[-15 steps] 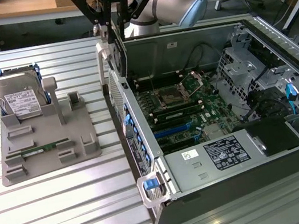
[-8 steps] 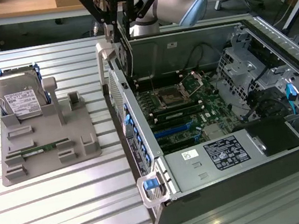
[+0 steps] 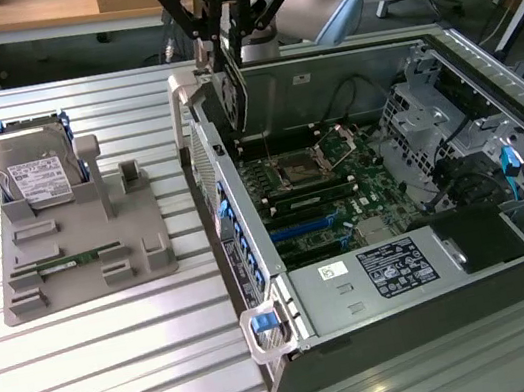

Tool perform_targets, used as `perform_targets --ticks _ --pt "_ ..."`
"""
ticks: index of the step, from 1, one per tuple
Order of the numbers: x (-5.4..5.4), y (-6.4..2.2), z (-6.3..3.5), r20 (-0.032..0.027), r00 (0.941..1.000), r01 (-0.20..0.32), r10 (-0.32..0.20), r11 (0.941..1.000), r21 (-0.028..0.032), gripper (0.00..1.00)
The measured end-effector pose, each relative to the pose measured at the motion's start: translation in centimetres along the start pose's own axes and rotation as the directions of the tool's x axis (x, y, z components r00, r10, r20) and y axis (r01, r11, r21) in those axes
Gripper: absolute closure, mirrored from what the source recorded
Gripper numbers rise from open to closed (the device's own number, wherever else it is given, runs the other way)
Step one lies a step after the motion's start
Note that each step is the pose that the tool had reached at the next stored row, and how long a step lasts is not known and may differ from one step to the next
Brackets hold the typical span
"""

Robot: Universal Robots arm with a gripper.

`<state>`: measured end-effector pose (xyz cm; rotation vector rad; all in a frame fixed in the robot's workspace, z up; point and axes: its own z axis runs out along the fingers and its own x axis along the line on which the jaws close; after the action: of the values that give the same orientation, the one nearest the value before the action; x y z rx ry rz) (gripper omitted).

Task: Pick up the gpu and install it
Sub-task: 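Pick up the gpu and move the gpu toward the slot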

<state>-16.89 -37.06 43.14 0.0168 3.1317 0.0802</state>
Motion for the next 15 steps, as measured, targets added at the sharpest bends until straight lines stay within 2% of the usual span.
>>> perform_targets --ticks 15 --pt "-3.6 0.04 0.03 0.0000 1.0000 0.000 0.000 1.0000 0.0000 0.74"
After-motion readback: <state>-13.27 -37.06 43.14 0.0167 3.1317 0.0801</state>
